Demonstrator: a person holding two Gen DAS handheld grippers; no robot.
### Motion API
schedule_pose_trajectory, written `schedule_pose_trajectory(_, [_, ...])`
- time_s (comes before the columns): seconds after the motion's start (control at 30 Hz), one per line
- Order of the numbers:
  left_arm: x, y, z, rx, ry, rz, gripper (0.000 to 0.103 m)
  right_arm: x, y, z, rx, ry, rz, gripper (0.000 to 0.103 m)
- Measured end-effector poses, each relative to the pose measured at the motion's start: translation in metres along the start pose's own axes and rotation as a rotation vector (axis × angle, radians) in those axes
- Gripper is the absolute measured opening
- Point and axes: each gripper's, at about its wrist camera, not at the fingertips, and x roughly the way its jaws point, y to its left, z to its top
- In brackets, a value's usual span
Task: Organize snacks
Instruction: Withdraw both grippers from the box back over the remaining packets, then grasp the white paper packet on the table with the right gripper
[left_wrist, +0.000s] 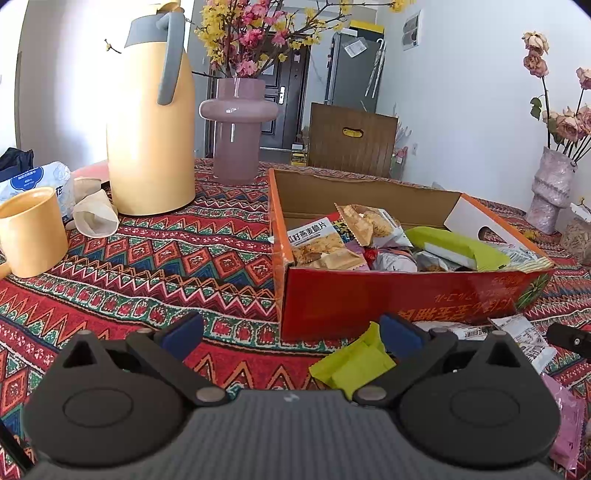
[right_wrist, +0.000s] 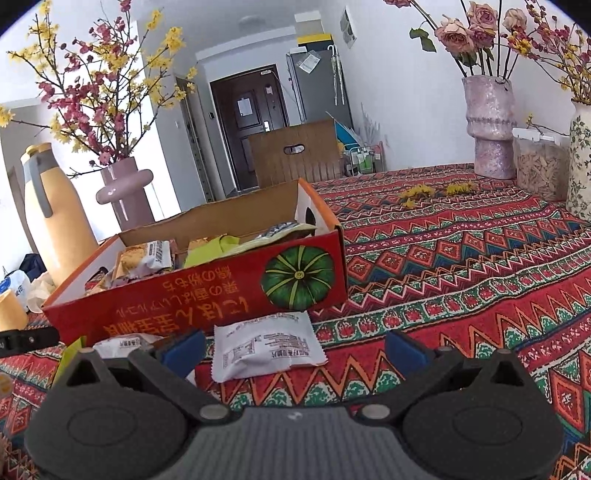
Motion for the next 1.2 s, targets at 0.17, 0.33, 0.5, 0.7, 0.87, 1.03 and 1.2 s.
schedule_pose_trajectory(0.17, [-0.002, 0.0, 0.0, -0.003, -0.005, -0.008, 0.103, 0.001, 0.001, 0.0, -0.007, 0.007, -0.011, 0.103])
schedule_pose_trajectory(0.33, [-0.001, 0.001, 0.0, -0.01, 0.0, -0.012, 0.103, 0.003, 0.004, 0.0, -0.028, 0.024, -0.026, 0.103])
schedule_pose_trajectory(0.5, [-0.001, 0.001, 0.0, -0.013, 0.0, -0.016, 0.103, 0.015, 0.015, 0.012, -0.101, 0.099, -0.01, 0.103])
schedule_pose_trajectory(0.7, [0.0, 0.002, 0.0, -0.02, 0.008, -0.016, 0.103, 0.043, 0.03, 0.038, -0.197, 0.204, 0.012, 0.103])
schedule_pose_trajectory(0.87, [0.0, 0.003, 0.0, -0.025, 0.011, -0.021, 0.103, 0.075, 0.033, 0.041, -0.222, 0.323, 0.006, 0.103])
schedule_pose_trajectory(1.03, [0.001, 0.004, 0.0, -0.029, 0.019, -0.024, 0.103, 0.081, 0.034, 0.036, -0.242, 0.337, -0.017, 0.103])
schedule_pose_trajectory(1.2, [0.002, 0.005, 0.0, -0.039, 0.021, -0.02, 0.103, 0.082, 0.035, 0.037, -0.239, 0.34, -0.026, 0.103])
